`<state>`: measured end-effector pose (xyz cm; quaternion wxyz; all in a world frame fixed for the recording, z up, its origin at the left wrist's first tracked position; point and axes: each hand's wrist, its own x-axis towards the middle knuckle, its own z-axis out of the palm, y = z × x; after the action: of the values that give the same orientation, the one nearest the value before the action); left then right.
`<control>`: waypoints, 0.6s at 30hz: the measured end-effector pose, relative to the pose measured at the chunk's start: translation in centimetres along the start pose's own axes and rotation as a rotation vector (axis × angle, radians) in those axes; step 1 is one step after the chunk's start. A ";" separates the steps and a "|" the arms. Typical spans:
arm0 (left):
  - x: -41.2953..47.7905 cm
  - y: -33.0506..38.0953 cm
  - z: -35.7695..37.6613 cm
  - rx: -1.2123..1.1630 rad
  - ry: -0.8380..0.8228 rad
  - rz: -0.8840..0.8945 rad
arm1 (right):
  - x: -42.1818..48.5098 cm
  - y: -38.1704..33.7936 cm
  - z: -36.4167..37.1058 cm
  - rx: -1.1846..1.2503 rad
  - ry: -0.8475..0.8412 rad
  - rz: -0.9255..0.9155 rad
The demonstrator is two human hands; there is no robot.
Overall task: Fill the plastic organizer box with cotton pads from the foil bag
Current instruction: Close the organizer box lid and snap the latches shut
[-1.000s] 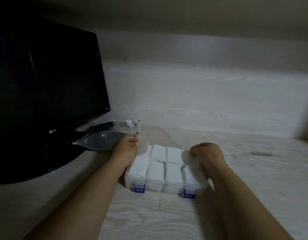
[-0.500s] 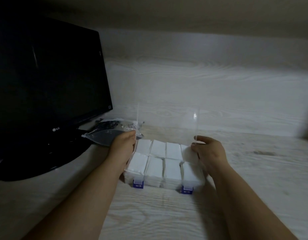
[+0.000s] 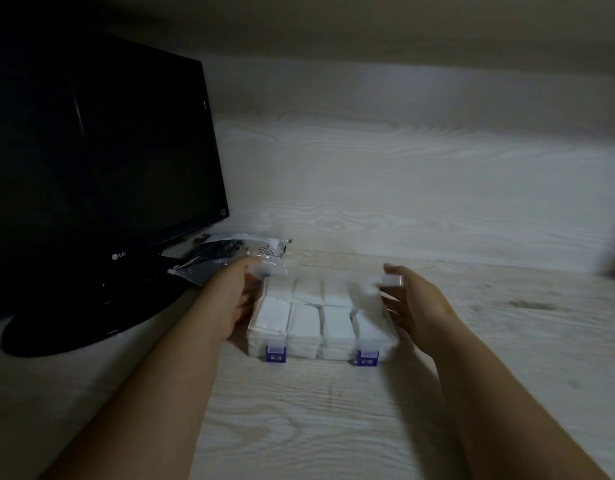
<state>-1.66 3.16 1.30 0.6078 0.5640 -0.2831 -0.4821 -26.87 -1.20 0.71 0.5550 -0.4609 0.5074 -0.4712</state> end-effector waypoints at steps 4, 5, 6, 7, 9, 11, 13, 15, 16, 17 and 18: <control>0.0 -0.3 -0.2 0.071 0.035 0.001 | 0.0 0.0 -0.2 -0.061 0.009 0.030; -0.1 -0.3 -0.2 0.116 0.046 0.016 | 0.0 -0.1 -0.2 -0.074 0.017 0.022; -0.2 -0.4 -0.3 0.171 0.047 0.028 | 0.1 0.0 -0.2 -0.105 0.027 0.001; -0.3 -0.5 -0.3 0.221 0.044 0.039 | 0.2 0.1 -0.2 -0.157 0.029 -0.031; -0.6 -0.5 -0.2 0.282 0.038 0.063 | 0.3 0.3 -0.1 -0.290 0.022 -0.082; -0.6 -0.4 -0.2 0.309 0.046 0.069 | 0.2 0.3 -0.1 -0.347 0.022 -0.083; 0.0 -0.4 -0.4 0.336 0.029 0.055 | 0.1 0.2 -0.1 -0.348 -0.001 -0.091; 0.5 -0.5 -0.4 0.374 0.001 0.042 | -0.1 0.1 -0.1 -0.334 -0.056 -0.081; 0.7 -0.6 -0.4 0.377 -0.022 0.045 | -0.1 0.2 -0.1 -0.323 -0.080 -0.068; 0.6 -0.7 -0.3 0.378 -0.049 0.048 | 0.0 0.2 -0.1 -0.306 -0.098 -0.055; 0.5 -0.8 -0.2 0.380 -0.079 0.052 | 0.1 0.3 -0.2 -0.288 -0.119 -0.040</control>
<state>-1.52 2.85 0.37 0.4909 0.6417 -0.4071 -0.4260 -27.01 -1.24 0.39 0.5027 -0.5729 0.5268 -0.3763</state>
